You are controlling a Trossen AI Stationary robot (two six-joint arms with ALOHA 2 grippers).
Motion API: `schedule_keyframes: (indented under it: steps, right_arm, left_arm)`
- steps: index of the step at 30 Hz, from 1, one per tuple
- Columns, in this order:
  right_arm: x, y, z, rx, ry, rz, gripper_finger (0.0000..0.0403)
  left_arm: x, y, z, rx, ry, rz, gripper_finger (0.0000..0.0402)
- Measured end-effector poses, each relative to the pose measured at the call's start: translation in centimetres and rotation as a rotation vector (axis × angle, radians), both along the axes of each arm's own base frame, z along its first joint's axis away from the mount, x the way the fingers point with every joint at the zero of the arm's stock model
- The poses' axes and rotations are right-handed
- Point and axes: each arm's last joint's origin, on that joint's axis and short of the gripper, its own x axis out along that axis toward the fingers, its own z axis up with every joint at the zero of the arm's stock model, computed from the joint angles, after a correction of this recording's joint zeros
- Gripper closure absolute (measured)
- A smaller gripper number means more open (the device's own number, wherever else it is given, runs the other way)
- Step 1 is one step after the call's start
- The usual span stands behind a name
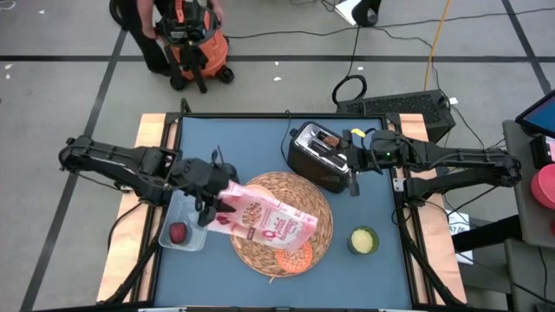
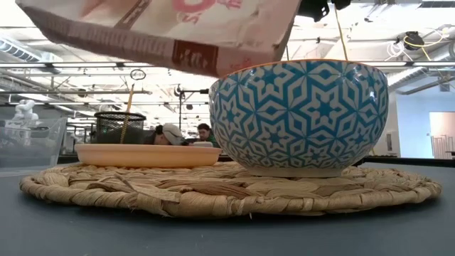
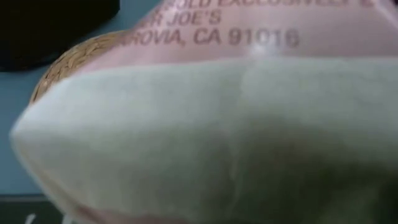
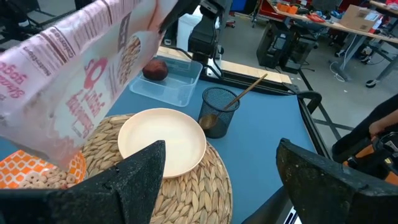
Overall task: Arrange a breakfast setting
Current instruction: Pour the cereal into the orange bowl
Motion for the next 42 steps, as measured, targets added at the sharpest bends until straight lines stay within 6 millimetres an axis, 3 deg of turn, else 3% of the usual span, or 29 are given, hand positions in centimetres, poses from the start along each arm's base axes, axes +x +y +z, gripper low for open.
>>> schedule_keyframes:
  steps: [42]
  right_arm:
    - [0.0,0.0,0.0,-0.003,0.000,0.001,0.0110]
  left_arm:
    - [-0.5,-0.3,0.3,0.012,-0.018,0.005,0.0238]
